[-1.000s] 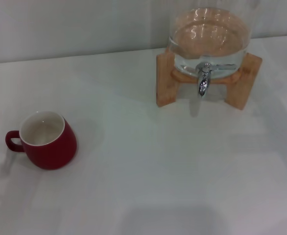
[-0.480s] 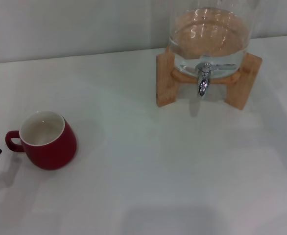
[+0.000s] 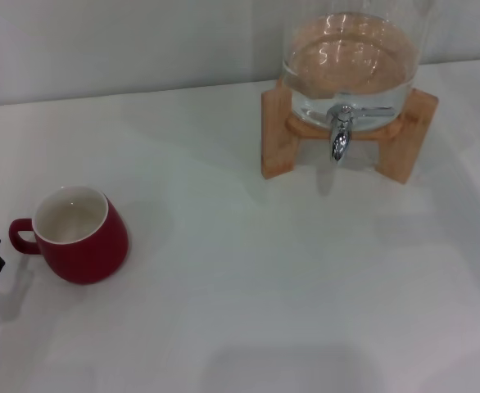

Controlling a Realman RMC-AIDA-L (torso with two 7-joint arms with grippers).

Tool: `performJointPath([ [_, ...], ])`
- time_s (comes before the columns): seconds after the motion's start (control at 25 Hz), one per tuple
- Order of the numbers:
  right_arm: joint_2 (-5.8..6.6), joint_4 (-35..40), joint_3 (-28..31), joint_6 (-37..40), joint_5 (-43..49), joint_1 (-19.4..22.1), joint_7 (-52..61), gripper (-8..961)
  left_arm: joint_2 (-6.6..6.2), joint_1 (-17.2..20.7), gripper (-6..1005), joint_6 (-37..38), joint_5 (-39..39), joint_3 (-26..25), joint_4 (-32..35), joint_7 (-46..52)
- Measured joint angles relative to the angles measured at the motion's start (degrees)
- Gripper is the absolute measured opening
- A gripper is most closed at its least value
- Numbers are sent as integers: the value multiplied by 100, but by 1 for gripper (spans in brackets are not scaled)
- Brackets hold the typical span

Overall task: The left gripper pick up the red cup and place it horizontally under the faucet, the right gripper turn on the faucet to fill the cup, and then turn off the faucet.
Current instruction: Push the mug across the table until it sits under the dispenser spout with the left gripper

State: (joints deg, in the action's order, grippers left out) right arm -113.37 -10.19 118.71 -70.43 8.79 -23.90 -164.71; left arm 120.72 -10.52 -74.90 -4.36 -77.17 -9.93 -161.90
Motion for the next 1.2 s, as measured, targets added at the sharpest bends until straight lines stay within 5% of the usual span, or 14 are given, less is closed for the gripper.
performJointPath([
  [1.2, -1, 0, -14, -12, 10, -42, 0, 617, -51, -305, 750, 933, 47, 157, -71, 0],
])
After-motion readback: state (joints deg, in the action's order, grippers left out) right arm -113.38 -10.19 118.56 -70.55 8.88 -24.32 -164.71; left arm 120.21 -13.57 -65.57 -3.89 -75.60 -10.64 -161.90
